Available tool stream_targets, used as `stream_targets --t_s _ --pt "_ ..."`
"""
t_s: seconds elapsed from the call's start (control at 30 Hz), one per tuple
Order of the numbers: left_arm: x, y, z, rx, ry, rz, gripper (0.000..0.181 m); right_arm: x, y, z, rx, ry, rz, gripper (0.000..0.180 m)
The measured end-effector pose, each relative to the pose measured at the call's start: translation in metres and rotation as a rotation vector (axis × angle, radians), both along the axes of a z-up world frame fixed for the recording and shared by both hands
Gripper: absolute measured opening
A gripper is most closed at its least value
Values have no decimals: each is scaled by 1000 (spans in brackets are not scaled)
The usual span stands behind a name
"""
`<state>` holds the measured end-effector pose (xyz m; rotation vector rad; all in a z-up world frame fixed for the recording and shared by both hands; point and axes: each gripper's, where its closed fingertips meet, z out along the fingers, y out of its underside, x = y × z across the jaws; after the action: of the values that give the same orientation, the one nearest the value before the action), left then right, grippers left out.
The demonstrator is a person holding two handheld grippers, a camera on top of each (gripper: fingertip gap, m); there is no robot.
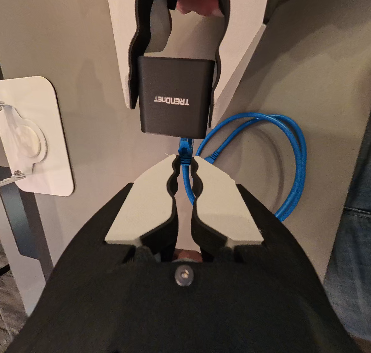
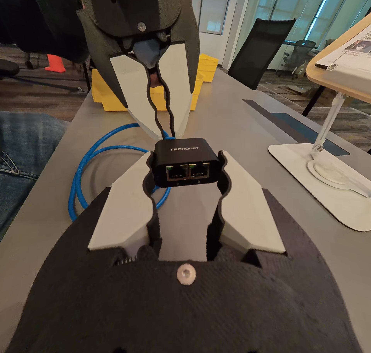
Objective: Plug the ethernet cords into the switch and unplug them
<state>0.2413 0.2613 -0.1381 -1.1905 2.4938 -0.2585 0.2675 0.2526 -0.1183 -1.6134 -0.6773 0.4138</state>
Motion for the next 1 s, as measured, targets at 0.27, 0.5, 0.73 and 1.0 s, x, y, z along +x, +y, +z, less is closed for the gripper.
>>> stream_targets --t_s 0.27,0.5,0.73,1.0 --pt "13 11 23 28 -290 40 13 15 4 13 -6 81 -80 60" --pt "13 -2 48 373 -580 -66 47 23 7 17 -66 204 -137 60" --pt "31 -8 45 657 -683 -115 44 6 8 23 -123 199 -151 60" --pt "33 -9 51 741 -759 -123 25 -7 9 32 -130 183 -151 59"
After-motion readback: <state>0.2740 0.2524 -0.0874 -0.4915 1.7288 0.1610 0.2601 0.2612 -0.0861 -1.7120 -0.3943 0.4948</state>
